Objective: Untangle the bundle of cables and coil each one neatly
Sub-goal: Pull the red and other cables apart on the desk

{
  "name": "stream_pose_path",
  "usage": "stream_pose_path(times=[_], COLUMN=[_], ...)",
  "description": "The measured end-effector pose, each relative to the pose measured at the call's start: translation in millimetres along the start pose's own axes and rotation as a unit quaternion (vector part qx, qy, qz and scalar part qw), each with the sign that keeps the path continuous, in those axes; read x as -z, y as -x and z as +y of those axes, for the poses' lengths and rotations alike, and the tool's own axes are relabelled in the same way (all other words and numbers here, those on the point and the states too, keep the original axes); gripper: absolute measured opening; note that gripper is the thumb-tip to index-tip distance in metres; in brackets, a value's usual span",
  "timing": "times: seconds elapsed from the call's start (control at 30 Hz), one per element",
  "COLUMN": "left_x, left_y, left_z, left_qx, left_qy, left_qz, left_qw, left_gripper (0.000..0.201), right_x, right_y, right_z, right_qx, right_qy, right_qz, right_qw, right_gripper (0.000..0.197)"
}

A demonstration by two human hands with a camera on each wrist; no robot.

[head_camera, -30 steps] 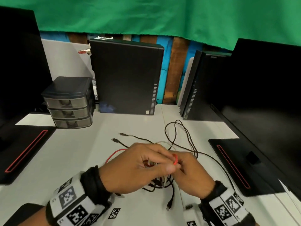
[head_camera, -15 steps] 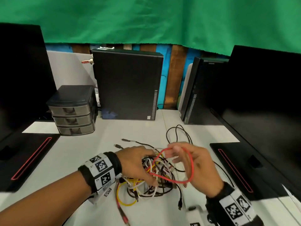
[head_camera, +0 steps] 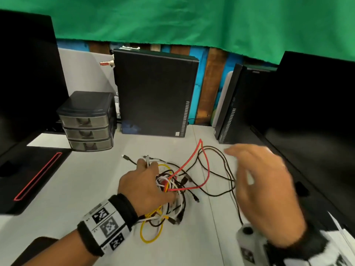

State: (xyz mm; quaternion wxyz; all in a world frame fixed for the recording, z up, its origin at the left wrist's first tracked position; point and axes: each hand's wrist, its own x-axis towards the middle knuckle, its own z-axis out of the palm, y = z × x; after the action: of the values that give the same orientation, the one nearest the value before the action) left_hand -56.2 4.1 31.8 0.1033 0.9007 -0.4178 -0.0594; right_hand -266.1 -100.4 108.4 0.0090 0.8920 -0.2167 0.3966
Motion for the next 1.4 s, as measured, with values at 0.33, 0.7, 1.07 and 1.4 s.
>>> stream_pose_path(times=[0.33,0.7,1.07,1.4], left_x=[-4,-9,-11,-21], left_y=[9,-17,-25,-22], left_z=[9,-30,-58,-56], left_qx=[-0.016,0.01,-0.129,-0.1], left_qy=[-0.025,0.053,0.184,0.276], left_qz=[0.031,-0.083,-0.193,-0.177], left_qw=[0.999,0.995,0.955,0.939], left_gripper=[0.076,0.099,0.109,0.074], right_x=[-90,-6,-65,-103], right_y=[-7,-32,25,72], right_z=[-23,33,47,-16], right_qx=[0.084,-0.137,-0.178,-0.142], right_qy=[0.102,-0.11,0.009,-0.231], right_qz=[-0.292,0.133,-0.12,-0.32], right_qw=[0.947,0.976,0.977,0.908], right_gripper=[0.017,0.017,0.029,0.034])
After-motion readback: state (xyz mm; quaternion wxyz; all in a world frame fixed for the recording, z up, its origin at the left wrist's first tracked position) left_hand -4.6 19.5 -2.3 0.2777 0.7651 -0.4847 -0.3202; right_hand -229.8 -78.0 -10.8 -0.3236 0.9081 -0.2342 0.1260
